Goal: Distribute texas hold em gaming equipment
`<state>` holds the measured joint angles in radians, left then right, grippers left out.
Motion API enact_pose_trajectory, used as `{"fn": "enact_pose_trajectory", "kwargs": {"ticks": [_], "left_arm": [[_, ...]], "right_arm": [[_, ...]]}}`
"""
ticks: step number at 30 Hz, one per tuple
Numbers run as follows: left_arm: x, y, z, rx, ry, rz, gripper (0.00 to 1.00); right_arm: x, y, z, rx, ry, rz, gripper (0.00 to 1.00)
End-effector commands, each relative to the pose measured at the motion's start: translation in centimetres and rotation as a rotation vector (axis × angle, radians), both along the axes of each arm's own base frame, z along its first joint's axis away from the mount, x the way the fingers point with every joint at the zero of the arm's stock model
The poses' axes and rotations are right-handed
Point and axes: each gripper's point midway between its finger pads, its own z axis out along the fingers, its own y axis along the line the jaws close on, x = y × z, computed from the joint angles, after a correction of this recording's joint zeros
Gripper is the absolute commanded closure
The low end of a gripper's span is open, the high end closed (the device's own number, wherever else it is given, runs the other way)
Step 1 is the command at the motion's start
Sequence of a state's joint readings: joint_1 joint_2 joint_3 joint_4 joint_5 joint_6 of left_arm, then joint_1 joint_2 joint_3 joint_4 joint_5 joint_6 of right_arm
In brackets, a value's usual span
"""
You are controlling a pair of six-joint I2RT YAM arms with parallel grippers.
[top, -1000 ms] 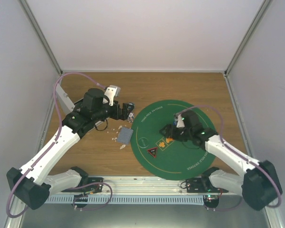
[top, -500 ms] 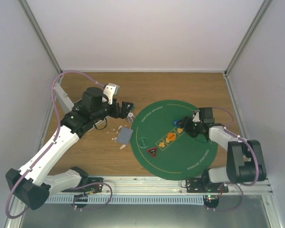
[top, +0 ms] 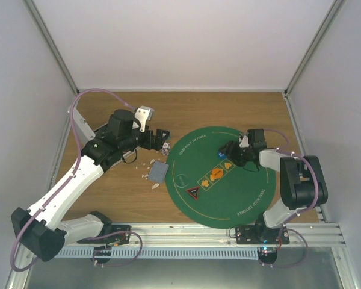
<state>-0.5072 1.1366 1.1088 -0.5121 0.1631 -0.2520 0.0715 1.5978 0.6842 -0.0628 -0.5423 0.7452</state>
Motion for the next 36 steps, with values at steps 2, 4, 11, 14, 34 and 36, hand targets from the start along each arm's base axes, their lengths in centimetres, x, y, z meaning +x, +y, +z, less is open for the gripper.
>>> {"fn": "enact_pose_trajectory", "kwargs": {"ticks": [2,4,11,14,34,36], "left_arm": [[0.8,-0.5,1.4,-0.009,-0.051,-0.003,0.01],[0.9,-0.4,1.3,-0.006,-0.051,-0.001,0.01],[1.2,-0.4,1.1,0.009,-0.051,0.003,0.01],[1.3,-0.4,1.1,0.010,-0.051,0.005,0.01],[1.1,0.0,1.3,0.005,-0.061,0.021,0.01],[0.9,0.1,1.3,0.001,-0.062,0.023,0.01]], "right_arm": [[1.0,1.5,-1.3,-0.063,0.017,0.075,0.36],[1.4,2.4,-1.7,-0.068,0.026,0.099,0.36],[2.6,6.5,-2.6,-0.051,0.053,0.156,0.38],[2.8,8.7,-2.5,-0.009,0.060,0.171,0.38],[-2.0,7.8,-0.4,-0.229,-0.038,0.279,0.37],[-3.6,6.9,-0.2,-0.258,-0.037,0.291,0.37]]}}
